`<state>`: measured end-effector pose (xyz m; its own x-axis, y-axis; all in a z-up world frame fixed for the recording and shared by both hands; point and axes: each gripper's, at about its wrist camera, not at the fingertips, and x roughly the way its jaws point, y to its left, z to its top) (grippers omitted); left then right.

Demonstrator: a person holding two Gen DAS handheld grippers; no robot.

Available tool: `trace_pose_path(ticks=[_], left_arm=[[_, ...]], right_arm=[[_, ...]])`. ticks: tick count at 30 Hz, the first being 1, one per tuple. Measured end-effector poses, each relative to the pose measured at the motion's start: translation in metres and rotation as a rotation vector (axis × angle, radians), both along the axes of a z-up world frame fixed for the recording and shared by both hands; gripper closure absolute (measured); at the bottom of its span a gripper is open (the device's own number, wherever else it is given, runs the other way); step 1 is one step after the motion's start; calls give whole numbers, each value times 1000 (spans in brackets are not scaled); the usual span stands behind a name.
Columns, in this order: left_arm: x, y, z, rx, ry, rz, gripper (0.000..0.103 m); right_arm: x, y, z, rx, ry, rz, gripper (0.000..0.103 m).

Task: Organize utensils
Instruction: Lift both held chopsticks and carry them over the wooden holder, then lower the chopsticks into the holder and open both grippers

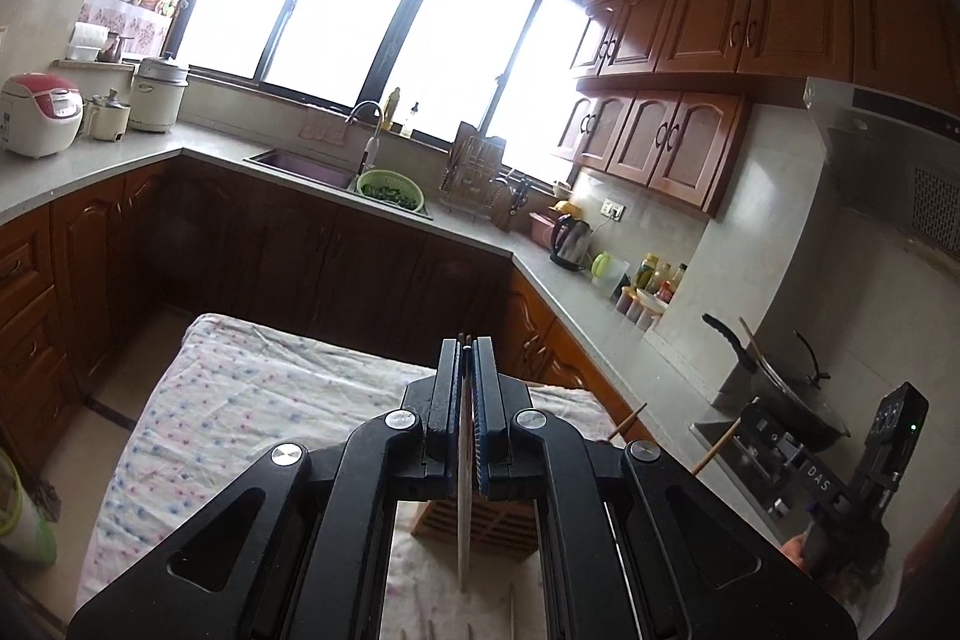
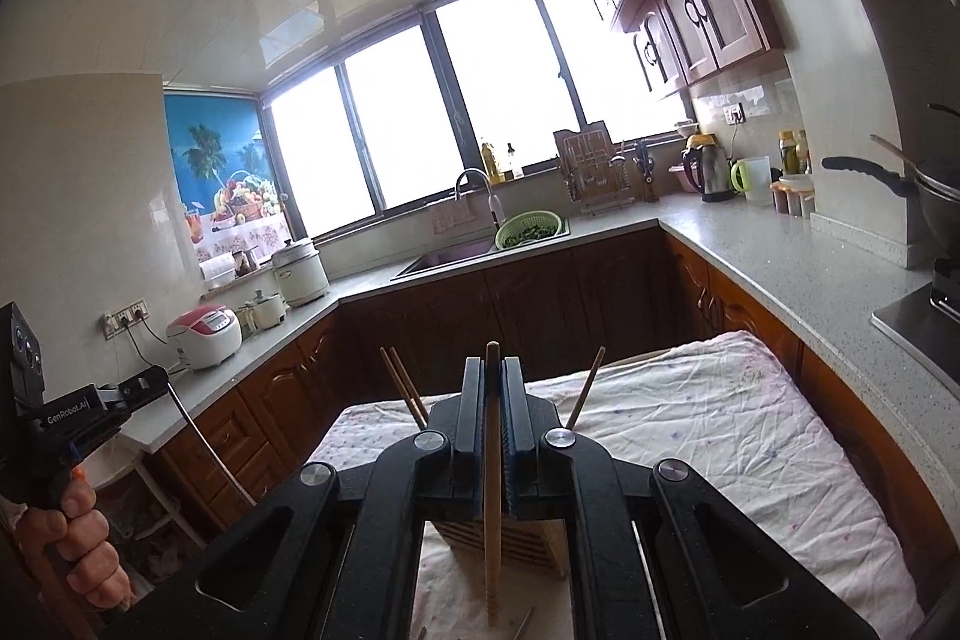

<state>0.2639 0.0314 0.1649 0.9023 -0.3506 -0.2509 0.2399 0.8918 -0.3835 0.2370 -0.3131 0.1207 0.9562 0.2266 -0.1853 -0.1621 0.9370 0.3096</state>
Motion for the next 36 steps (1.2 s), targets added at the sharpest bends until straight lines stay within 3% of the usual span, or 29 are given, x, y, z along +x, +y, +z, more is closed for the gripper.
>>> trace_pose_path(ticks=[6, 11, 19, 28, 36], left_arm=[[39, -15, 23, -9, -57, 19, 100], [75, -33, 24, 2, -58, 42, 100], [118, -56, -21, 1, 21, 61, 100], [130, -75, -67, 65, 95, 62, 100], [130, -84, -91, 122, 125, 43, 99]], right_arm=[[29, -2, 22, -3, -57, -47, 98], [48, -6, 26, 7, -86, -76, 98], [69, -6, -11, -7, -49, -106, 98], [82, -4, -57, 38, 49, -102, 98], [83, -3, -64, 28, 74, -98, 98]])
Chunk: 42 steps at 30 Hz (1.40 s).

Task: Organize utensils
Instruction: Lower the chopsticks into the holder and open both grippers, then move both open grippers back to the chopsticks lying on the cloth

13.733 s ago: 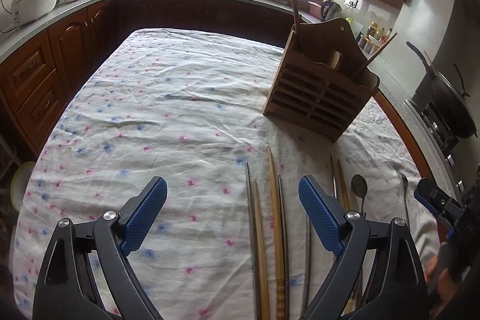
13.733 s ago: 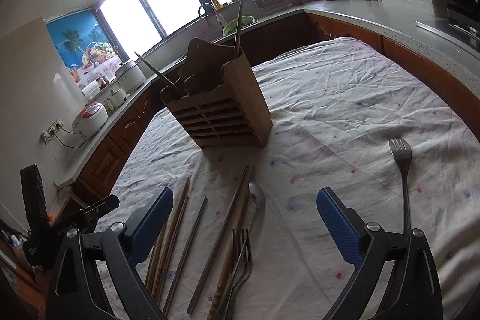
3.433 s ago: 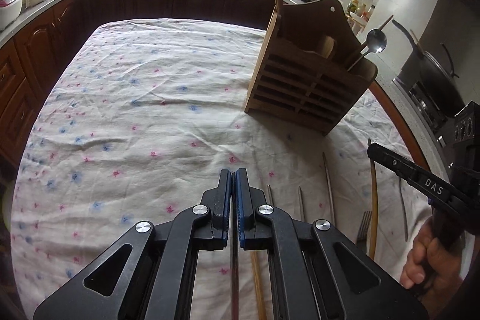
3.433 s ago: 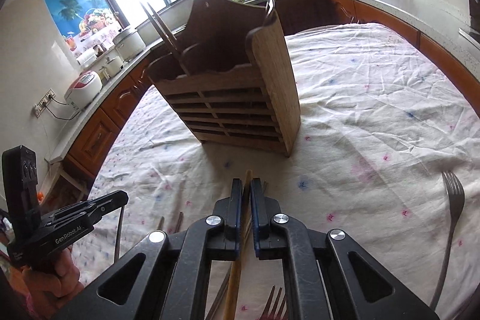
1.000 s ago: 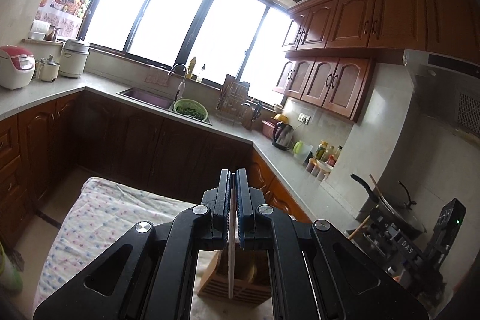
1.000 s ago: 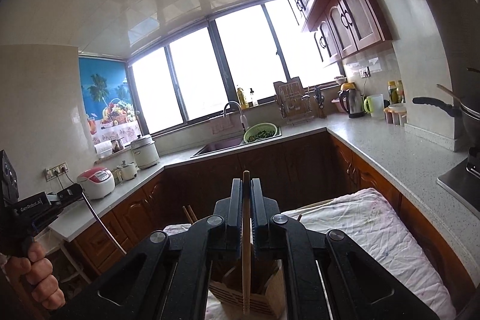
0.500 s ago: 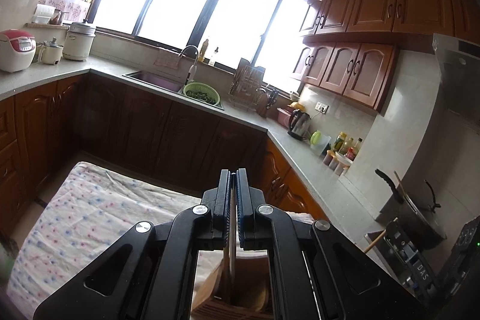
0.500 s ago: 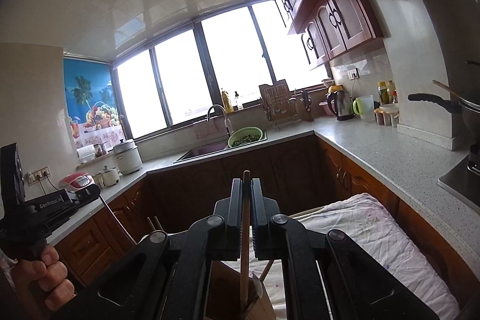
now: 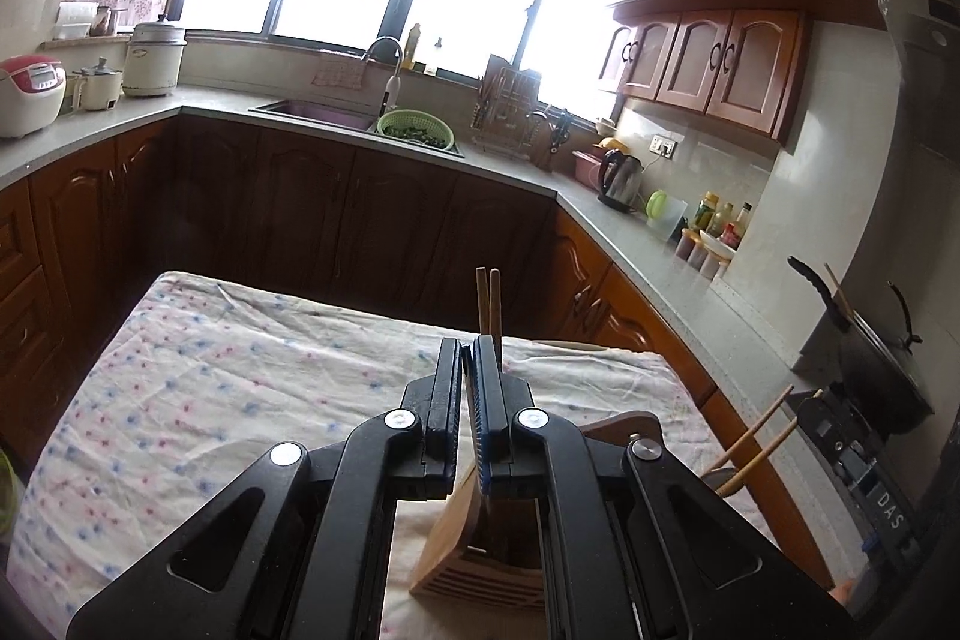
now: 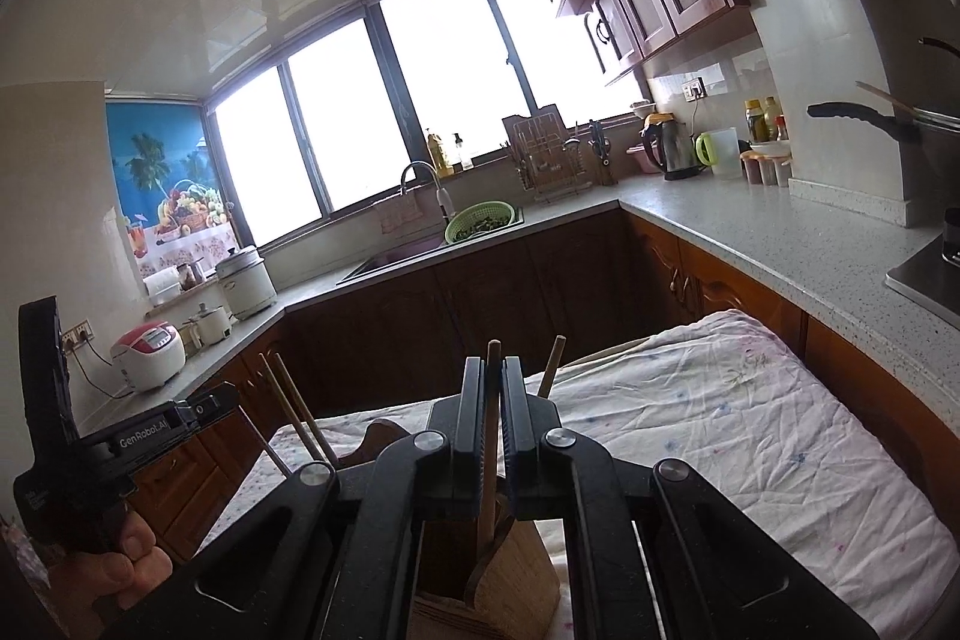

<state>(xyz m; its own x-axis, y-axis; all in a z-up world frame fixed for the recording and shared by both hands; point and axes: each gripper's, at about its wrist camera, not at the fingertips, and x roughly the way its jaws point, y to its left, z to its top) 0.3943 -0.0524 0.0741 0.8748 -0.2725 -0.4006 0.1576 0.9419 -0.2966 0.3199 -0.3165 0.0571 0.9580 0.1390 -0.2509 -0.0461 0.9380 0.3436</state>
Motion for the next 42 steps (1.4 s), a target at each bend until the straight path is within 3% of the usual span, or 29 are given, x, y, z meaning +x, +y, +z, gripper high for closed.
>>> trace_pose_path(ticks=[13, 15, 16, 17, 19, 20, 21, 23, 26, 42], left_arm=[[4, 1, 3, 7, 20, -12, 99], [2, 2, 4, 11, 23, -7, 96], [1, 3, 4, 12, 25, -7, 89], [0, 4, 4, 9, 29, -8, 68], [-6, 10, 4, -10, 22, 7, 35], [-11, 13, 4, -19, 10, 16, 31], [-14, 15, 5, -21, 10, 18, 28], [-19, 19, 3, -19, 22, 16, 18], [-29, 24, -1, 0, 34, 23, 14], [-104, 50, -35, 27, 133, 26, 13]], right_arm=[[5, -3, -1, 8, 25, 14, 94], [5, -3, -2, 10, 31, 20, 92], [5, -4, -2, 13, 36, 22, 91], [4, -5, -2, 16, 38, 20, 86], [-1, -8, -3, 31, 31, 13, 59], [-5, -10, -3, 38, 21, 4, 34], [-10, -11, -3, 39, 8, -10, 21], [-18, -12, -4, 30, -5, -23, 20], [-24, -13, -8, 42, 14, -12, 8], [-70, 4, -27, 38, 89, 69, 7]])
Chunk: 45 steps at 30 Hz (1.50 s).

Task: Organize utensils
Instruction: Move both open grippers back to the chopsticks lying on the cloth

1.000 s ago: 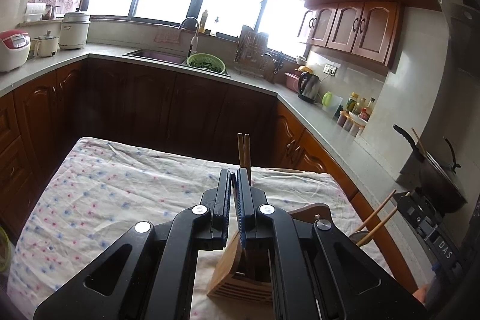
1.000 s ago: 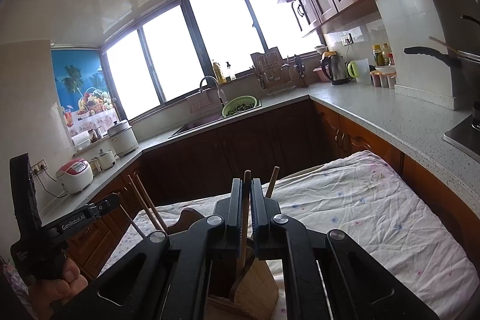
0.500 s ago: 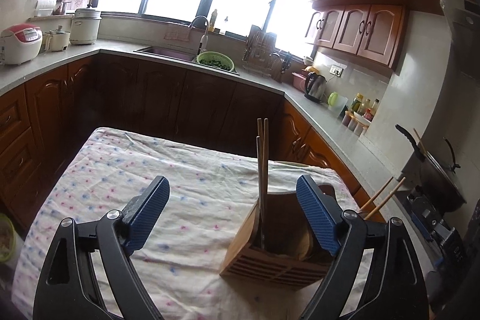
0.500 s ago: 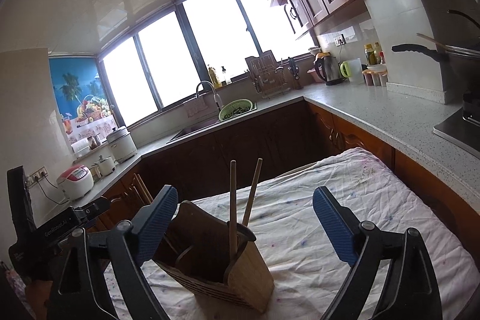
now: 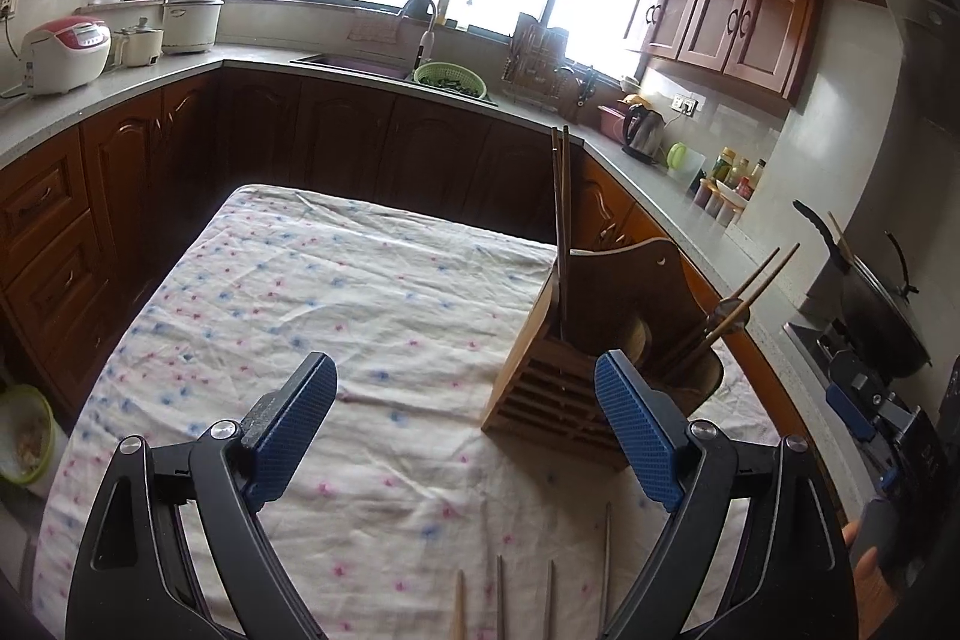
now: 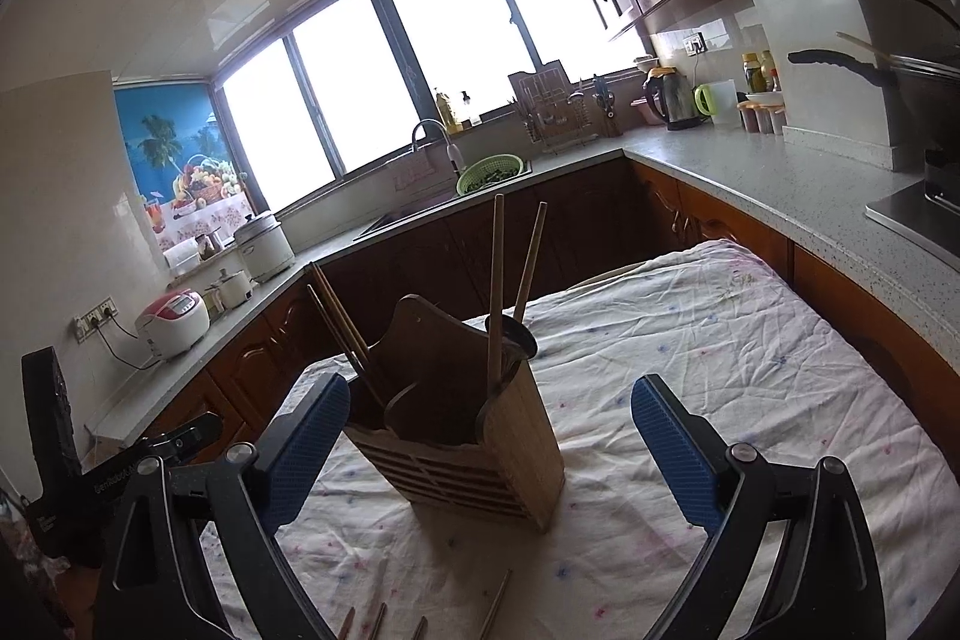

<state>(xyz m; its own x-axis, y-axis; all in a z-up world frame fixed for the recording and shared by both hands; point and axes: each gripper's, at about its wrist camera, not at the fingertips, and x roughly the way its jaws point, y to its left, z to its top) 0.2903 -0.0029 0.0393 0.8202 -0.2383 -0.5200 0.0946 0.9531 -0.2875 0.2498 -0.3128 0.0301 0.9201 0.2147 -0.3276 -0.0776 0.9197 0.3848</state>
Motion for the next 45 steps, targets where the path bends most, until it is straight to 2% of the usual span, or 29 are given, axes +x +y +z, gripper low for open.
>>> trace_pose_path(ticks=[12, 20, 28, 36, 45], left_arm=[[-61, 11, -19, 34, 56, 5, 13], [-90, 19, -29, 50, 69, 24, 13], [-116, 21, -51, 67, 103, 30, 13], [-128, 15, -73, 105, 141, 13, 13], [-123, 10, -81, 115, 178, -4, 13]], right_arm=[[-43, 14, -15, -2, 56, 47, 6], [-68, 21, -26, -15, 75, 70, 6], [-84, 26, -42, -26, 105, 76, 5], [-93, 27, -67, -38, 153, 87, 3], [-92, 27, -72, -32, 172, 89, 3]])
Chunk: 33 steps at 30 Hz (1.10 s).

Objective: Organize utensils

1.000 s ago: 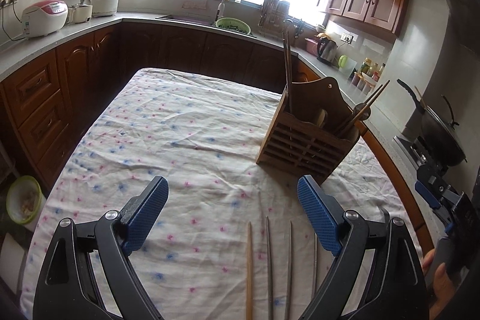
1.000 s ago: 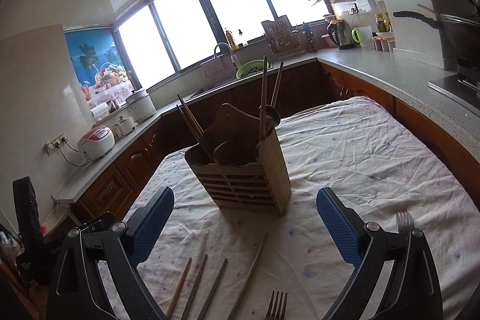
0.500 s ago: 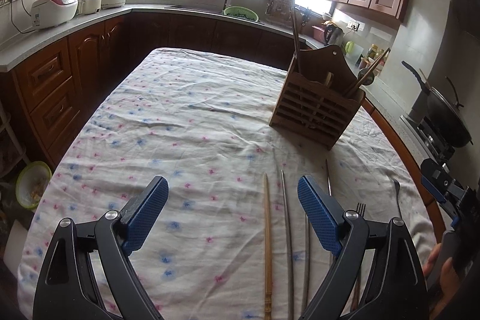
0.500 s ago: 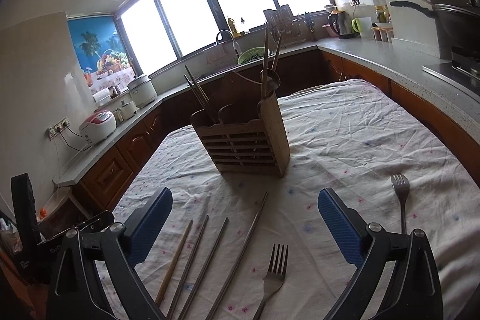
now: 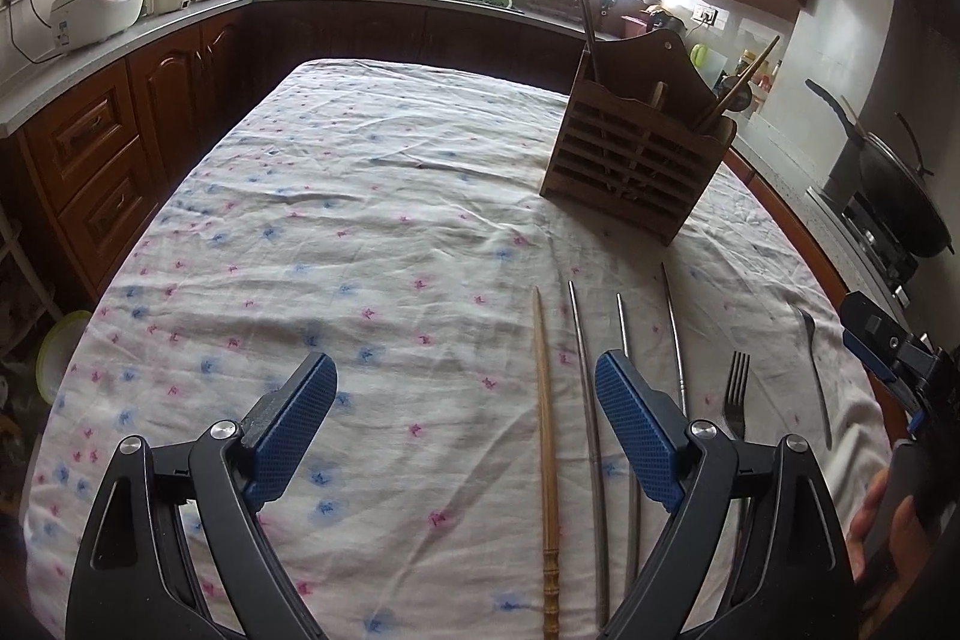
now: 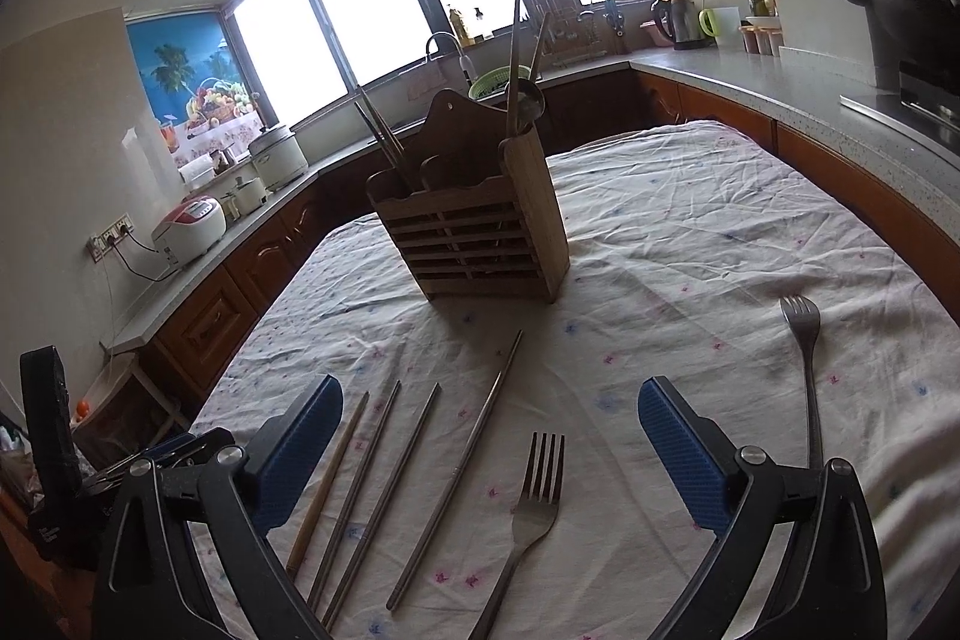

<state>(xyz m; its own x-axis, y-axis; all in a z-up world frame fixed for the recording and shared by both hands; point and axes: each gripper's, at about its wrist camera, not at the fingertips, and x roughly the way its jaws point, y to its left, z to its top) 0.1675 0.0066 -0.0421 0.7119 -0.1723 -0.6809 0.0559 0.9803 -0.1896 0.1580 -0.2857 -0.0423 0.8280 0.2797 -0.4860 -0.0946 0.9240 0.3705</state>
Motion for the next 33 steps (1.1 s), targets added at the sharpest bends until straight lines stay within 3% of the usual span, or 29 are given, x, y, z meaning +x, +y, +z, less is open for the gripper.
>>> trace_pose_path(ticks=[22, 26, 28, 33], left_arm=[[37, -14, -15, 25, 86, -57, 13], [47, -23, -16, 46, 92, -91, 22], [53, -28, -18, 59, 102, -112, 30], [71, -42, -28, 102, 149, -152, 45]], right_arm=[[32, -1, -17, 10, 91, 5, 3], [44, 2, -16, -3, 94, 14, 4], [51, 6, -17, -18, 108, 22, 7], [78, 19, -24, -68, 179, 54, 32]])
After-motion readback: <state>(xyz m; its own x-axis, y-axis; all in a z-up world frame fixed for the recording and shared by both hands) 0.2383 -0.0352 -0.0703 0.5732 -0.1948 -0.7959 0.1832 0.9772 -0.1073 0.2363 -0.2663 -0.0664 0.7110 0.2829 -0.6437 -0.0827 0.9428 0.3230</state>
